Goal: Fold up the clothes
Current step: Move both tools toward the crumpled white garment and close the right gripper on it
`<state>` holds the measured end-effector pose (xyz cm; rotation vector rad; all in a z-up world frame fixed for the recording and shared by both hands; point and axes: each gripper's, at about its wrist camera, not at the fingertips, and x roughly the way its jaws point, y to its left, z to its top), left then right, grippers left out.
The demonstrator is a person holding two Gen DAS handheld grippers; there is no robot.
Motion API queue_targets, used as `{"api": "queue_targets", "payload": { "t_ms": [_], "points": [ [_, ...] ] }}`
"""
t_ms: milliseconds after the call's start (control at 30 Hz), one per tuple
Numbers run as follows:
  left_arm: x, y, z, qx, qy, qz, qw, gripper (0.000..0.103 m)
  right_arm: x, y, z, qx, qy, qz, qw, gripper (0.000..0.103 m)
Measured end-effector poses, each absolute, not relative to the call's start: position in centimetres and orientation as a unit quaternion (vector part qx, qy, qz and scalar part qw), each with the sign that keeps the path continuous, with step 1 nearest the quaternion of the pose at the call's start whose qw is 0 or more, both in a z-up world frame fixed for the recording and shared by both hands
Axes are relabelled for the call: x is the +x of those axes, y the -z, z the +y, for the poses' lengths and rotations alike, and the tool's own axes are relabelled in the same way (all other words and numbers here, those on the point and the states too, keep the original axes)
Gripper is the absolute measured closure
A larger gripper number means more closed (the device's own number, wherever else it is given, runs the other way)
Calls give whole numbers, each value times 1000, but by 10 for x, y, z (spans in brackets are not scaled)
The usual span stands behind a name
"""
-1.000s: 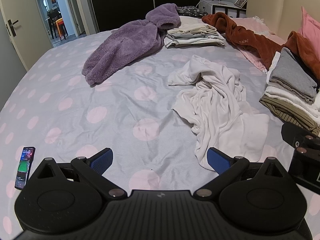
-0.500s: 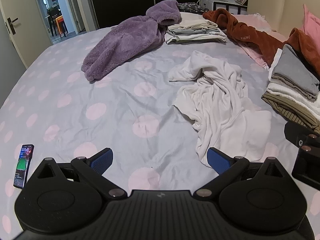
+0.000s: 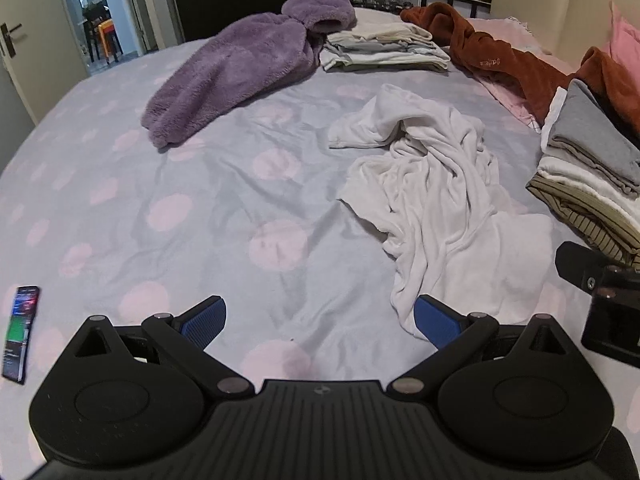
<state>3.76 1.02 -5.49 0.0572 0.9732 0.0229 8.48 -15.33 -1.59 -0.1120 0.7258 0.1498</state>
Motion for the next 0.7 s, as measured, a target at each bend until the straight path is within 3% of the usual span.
{"api": "queue_targets", "payload": {
  "t_ms": [700],
  "points": [
    [124,116,-5,28,26,494,868,1,183,75,-147,-65,-86,385,917,1]
  ]
}}
